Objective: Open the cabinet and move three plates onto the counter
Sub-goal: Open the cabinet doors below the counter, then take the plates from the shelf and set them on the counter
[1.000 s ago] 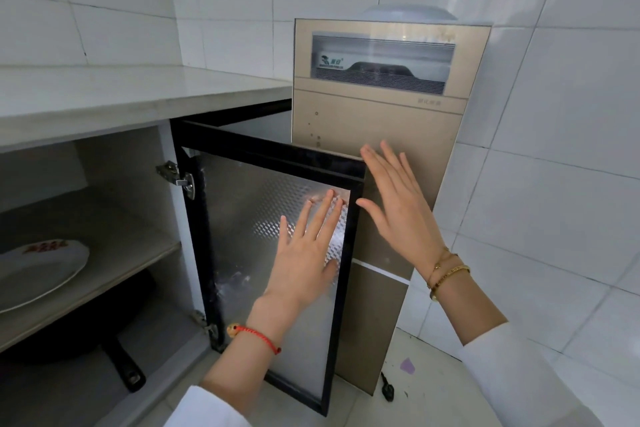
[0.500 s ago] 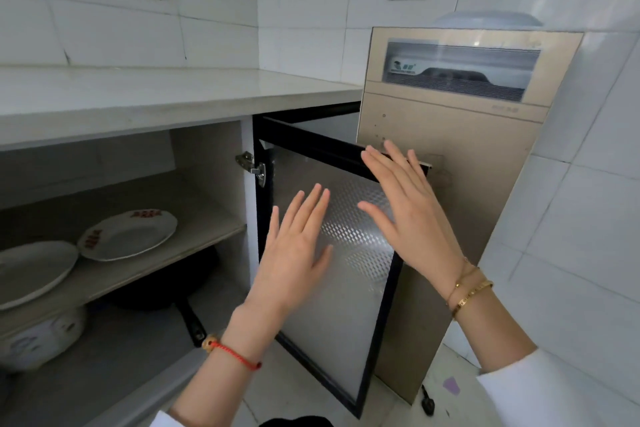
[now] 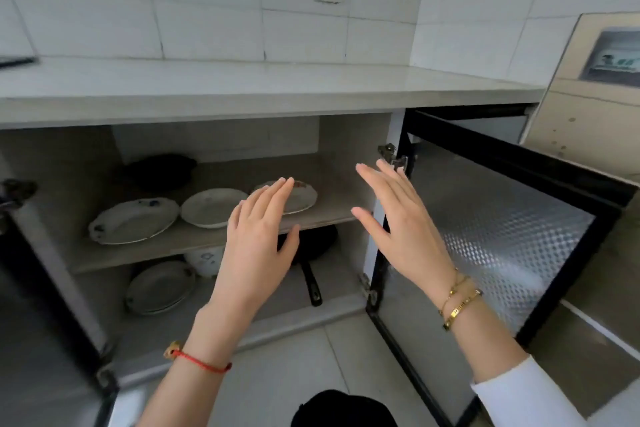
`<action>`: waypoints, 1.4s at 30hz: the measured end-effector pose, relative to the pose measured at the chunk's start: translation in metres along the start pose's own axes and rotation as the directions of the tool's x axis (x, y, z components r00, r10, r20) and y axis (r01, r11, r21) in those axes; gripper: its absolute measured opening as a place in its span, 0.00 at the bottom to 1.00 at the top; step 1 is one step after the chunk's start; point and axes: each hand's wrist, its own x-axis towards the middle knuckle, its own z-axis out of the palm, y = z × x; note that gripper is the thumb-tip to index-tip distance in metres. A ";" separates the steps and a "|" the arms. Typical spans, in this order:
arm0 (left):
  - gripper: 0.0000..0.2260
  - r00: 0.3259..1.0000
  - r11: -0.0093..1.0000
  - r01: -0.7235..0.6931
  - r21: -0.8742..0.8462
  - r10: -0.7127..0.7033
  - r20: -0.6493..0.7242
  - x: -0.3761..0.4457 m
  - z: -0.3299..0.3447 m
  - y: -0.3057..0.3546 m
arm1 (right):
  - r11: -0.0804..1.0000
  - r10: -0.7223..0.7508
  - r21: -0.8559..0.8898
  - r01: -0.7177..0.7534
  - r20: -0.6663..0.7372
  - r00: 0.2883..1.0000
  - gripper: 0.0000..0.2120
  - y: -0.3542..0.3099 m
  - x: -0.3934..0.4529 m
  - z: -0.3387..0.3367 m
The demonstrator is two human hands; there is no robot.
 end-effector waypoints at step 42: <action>0.15 0.606 0.574 0.782 0.242 -0.792 -0.077 -0.009 0.002 -0.355 | 0.946 -0.136 0.322 -0.028 0.476 0.869 0.12 -0.139 0.187 0.408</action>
